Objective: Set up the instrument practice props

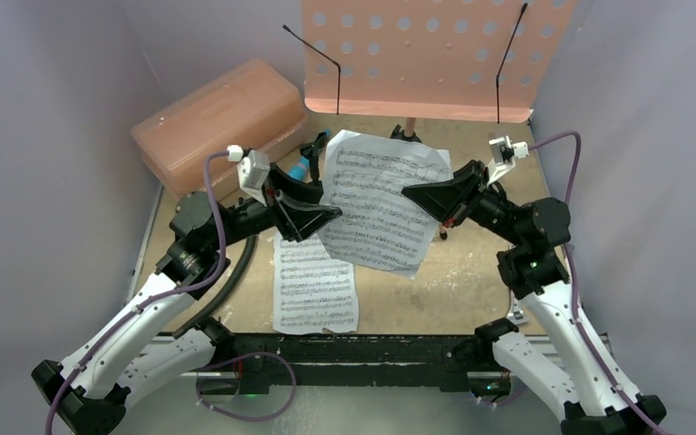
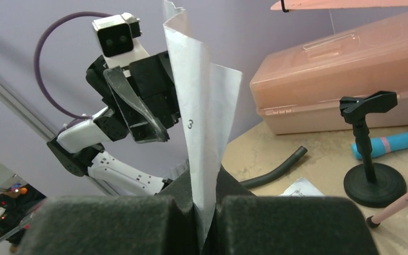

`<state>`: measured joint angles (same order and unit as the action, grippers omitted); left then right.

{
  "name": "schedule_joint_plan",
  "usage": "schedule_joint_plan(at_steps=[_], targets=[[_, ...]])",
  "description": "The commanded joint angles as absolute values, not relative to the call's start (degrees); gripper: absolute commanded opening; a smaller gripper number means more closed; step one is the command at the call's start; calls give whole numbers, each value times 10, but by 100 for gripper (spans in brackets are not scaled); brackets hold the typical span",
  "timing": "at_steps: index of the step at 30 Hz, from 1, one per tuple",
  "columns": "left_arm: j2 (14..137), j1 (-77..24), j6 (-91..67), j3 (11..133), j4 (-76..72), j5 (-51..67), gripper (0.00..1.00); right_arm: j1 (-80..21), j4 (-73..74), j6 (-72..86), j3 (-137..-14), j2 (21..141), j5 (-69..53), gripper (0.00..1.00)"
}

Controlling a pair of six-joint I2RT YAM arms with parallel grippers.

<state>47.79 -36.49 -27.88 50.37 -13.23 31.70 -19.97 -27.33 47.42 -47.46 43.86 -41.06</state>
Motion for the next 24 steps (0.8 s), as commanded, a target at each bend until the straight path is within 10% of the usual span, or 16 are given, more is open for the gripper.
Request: schedule_joint_plan(at_steps=[1,16,24], targets=[[471,-363,-216,526,-89,302,52,-202,-273,450,-514,434,-412,0],[531,-364,-256,510,-147,357,63,-202,-262,429,-555,470,-475,0],[572,-364,-350,507,-249,392,44,-202,-252,430,-565,480,-476,0]])
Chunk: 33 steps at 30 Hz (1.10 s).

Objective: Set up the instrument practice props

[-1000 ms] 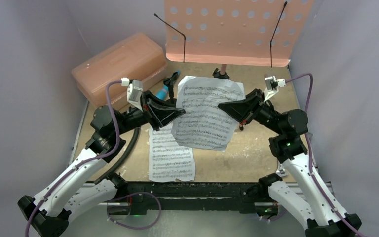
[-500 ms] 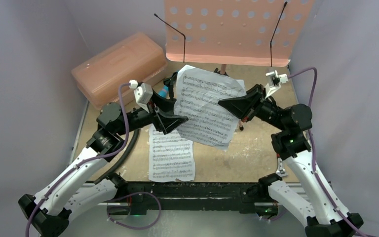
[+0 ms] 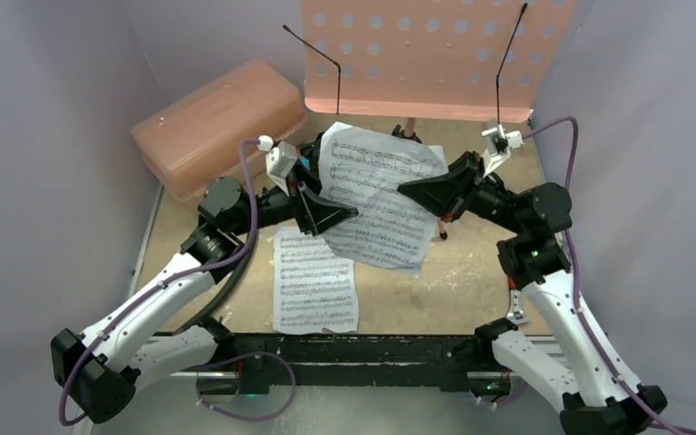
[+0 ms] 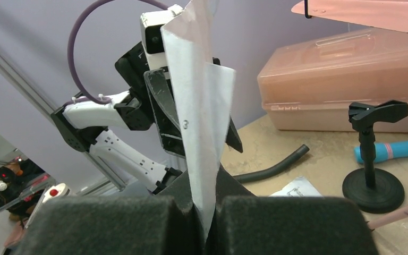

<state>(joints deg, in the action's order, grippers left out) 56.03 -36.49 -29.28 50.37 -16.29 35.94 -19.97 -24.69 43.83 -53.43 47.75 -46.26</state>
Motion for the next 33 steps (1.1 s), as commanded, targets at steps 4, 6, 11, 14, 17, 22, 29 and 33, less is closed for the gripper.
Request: schedule_joint_plan(at_steps=[4,6,11,14,17,22,29,33], targets=[[585,-364,-376,511,-263,400,29,-202,-227,425,-573,488,-476,0],[587,-364,-389,511,-275,404,24,-202,-224,422,-578,493,-475,0],[590,-365,-396,511,-280,407,7,-202,-209,415,-588,499,-474,0],[588,-365,-392,510,-279,404,0,-202,-185,403,-599,501,-472,0],[583,-365,-384,509,-268,394,0,-202,-136,381,-619,504,-461,0],[568,-365,-356,511,-239,358,0,-201,-76,372,-644,504,-409,20],[538,-366,-335,510,-222,313,0,-202,-39,338,-672,500,-376,56],[521,-365,-327,509,-205,288,0,-202,-5,314,-697,507,-369,66]])
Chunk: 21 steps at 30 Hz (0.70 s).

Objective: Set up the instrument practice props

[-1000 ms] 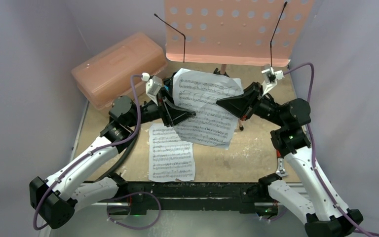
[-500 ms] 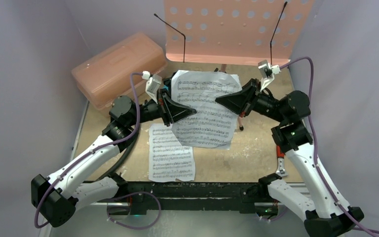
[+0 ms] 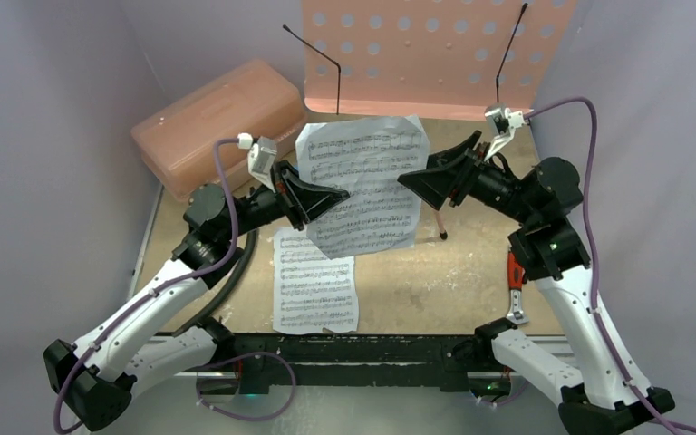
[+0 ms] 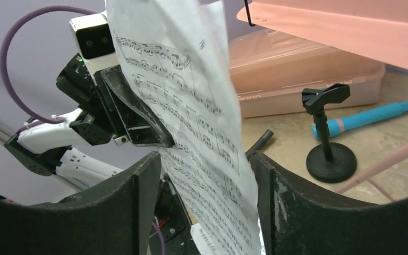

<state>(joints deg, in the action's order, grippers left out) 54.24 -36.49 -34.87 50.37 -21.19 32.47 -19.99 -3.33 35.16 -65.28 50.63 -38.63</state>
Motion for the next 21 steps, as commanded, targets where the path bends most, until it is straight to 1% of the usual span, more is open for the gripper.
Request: schedule_joint_plan(at_steps=[1,8,10,11,12,17,20,21], targets=[[517,-365,-326,508,-202,280,0,-201,4,309,-705,510,-368,68],[488,-365,-337,503,-185,220,0,-201,62,273,-748,524,-352,78],[485,-366,-338,509,-175,207,0,-202,70,267,-757,524,-340,84],[486,-365,-337,515,-171,208,0,-202,72,268,-761,524,-333,88],[486,-366,-334,522,-168,209,0,-201,71,268,-764,524,-330,90],[496,-365,-317,559,-141,210,0,-202,75,258,-788,536,-336,92],[503,-365,-302,581,-130,209,0,-202,89,253,-813,551,-343,98],[505,-365,-297,589,-125,205,0,-202,96,250,-825,558,-346,98]])
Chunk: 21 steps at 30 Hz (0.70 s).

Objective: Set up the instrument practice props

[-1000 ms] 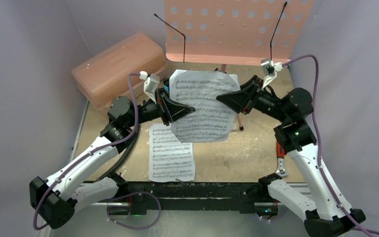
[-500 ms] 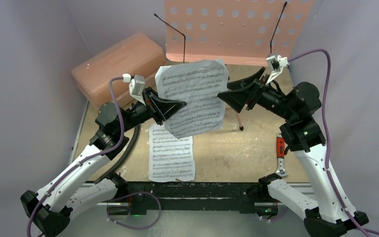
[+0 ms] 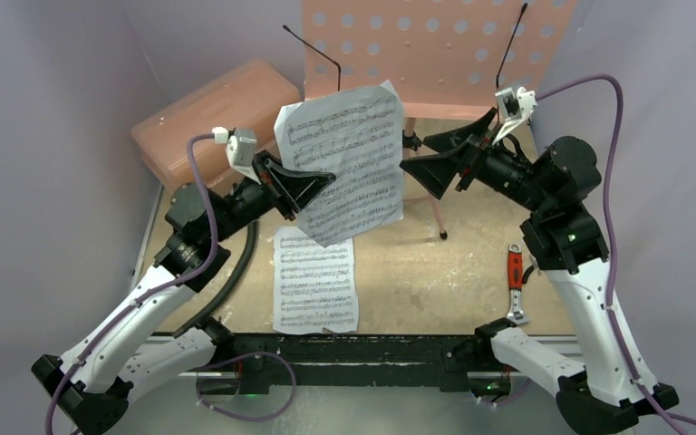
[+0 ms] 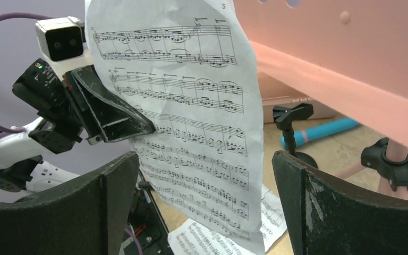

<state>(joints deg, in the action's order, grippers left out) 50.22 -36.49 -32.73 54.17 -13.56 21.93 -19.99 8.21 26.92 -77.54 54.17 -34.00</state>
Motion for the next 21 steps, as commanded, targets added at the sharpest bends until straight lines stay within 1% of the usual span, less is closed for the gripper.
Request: schedule_joint_plan(at_steps=[1,12,21], targets=[[507,-365,-292,600,-117,200,0,-201,101,248,-836,565,-352,98],[537,-365,-227,693,-76,202,0,-202,129,231,-944,627,-416,98],[572,-365,-193,769,-54,192,0,-201,234,214,-1070,674,-333,98]])
